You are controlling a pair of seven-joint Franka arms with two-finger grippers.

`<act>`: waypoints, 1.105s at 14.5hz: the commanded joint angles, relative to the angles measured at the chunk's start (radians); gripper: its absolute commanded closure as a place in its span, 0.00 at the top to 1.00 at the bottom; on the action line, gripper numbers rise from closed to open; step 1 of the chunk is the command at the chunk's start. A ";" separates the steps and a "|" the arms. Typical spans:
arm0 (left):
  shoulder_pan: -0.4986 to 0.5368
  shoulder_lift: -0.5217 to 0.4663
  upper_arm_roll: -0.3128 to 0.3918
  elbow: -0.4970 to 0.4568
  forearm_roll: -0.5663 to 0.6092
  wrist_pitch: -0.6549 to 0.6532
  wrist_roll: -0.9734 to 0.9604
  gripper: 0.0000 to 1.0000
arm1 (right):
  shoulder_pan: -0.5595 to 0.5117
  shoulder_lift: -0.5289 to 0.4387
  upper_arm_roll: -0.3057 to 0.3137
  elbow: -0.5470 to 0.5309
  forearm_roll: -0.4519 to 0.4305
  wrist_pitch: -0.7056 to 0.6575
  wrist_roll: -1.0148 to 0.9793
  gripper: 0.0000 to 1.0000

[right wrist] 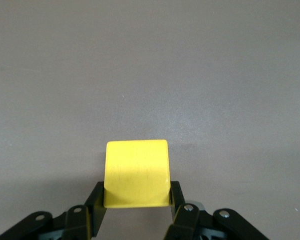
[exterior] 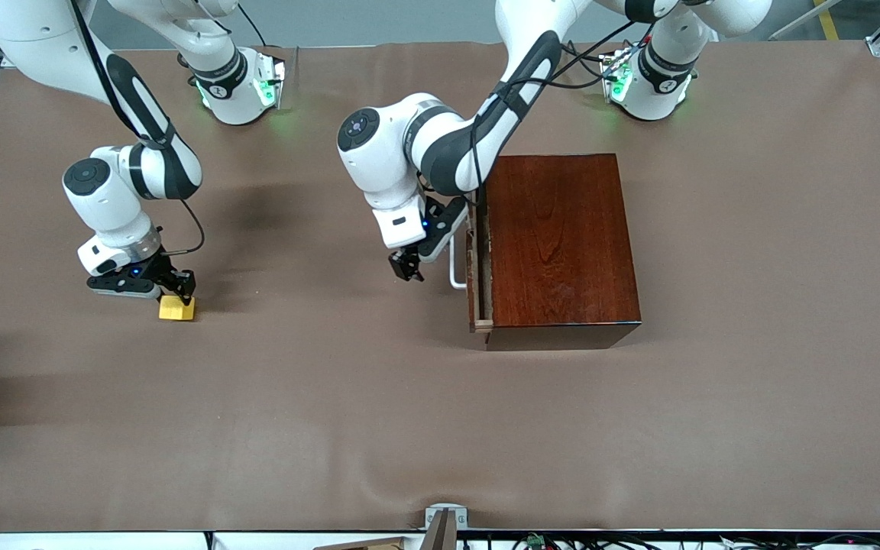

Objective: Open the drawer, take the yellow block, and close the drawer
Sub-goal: 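Push the drawer shut with the left gripper while the right gripper releases the cube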

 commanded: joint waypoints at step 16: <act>0.050 -0.024 0.010 -0.017 0.023 -0.165 0.029 1.00 | -0.026 -0.041 0.025 -0.027 -0.016 -0.018 0.021 1.00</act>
